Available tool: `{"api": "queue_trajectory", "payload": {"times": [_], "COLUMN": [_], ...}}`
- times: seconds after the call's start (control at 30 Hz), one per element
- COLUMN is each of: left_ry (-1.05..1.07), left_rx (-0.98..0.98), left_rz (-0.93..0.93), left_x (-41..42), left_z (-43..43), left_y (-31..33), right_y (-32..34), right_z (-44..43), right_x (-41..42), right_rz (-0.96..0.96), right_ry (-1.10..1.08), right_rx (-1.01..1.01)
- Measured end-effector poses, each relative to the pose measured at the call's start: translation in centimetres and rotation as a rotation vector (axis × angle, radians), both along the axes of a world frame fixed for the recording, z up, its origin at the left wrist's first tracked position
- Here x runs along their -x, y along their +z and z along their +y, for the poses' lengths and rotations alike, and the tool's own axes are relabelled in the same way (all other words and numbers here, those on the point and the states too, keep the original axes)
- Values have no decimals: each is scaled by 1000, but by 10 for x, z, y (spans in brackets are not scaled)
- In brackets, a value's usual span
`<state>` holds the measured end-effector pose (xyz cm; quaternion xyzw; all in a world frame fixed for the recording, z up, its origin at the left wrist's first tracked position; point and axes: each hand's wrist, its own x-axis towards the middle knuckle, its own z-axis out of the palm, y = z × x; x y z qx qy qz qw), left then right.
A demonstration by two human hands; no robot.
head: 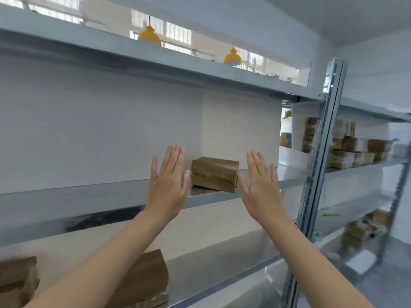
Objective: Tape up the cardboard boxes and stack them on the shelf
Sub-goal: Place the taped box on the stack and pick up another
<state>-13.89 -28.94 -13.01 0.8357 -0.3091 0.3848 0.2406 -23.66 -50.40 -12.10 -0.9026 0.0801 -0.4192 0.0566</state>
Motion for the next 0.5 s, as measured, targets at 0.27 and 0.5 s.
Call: {"api": "queue_trajectory", "payload": {"times": [0.27, 0.5], "left_ry": [78, -123], "left_rx": [-134, 208], "left_rz": [73, 522], "left_x": [-117, -160], "left_z": [-86, -117], "left_y": [13, 10], "right_y": [11, -7], "right_z": [-72, -84], "right_x": [-105, -174], "right_rz": [92, 87], "right_ry": [96, 358], "right_rx": [-276, -799]}}
